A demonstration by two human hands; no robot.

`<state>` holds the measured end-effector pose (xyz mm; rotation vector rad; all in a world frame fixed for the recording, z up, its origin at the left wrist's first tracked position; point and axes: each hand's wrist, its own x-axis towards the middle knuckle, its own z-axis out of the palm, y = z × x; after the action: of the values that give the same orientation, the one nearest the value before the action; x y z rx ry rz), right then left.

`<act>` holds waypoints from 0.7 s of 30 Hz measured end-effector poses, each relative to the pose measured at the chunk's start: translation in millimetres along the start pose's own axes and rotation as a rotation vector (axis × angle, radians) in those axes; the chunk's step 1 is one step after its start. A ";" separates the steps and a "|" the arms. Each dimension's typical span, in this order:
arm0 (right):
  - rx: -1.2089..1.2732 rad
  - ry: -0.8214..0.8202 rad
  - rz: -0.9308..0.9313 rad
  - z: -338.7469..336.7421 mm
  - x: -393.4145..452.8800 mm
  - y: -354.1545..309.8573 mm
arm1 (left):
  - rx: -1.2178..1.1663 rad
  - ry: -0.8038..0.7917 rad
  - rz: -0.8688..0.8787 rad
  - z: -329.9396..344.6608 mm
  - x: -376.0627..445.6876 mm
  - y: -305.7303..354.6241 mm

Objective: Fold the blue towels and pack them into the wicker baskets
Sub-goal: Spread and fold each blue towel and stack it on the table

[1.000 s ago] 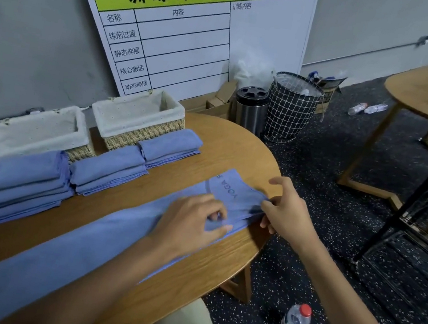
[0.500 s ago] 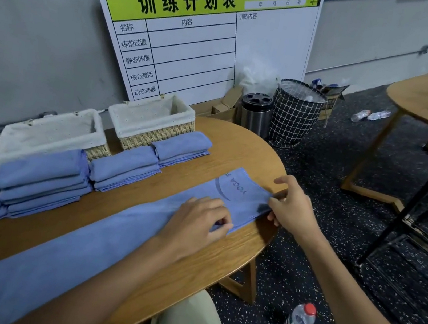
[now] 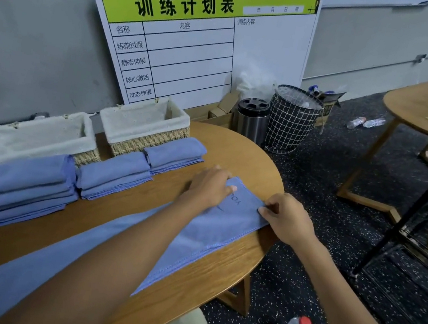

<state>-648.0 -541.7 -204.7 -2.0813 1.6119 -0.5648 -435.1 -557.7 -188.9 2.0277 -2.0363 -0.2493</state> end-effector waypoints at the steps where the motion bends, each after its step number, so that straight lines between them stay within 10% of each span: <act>1: 0.030 -0.002 -0.015 0.1 1.5 2.0 | -0.101 0.000 -0.004 1.3 5.7 2.3; 12: 0.115 -0.036 -0.104 1.4 21.4 -3.6 | -0.987 0.079 0.067 2.5 17.3 -11.2; 21: 0.680 0.081 0.018 2.6 19.3 4.0 | -0.792 0.125 0.066 3.4 33.6 -13.9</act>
<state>-645.1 -561.1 -208.2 -1.5454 1.2349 -1.0317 -422.7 -591.5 -194.3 1.4322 -1.5601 -0.7534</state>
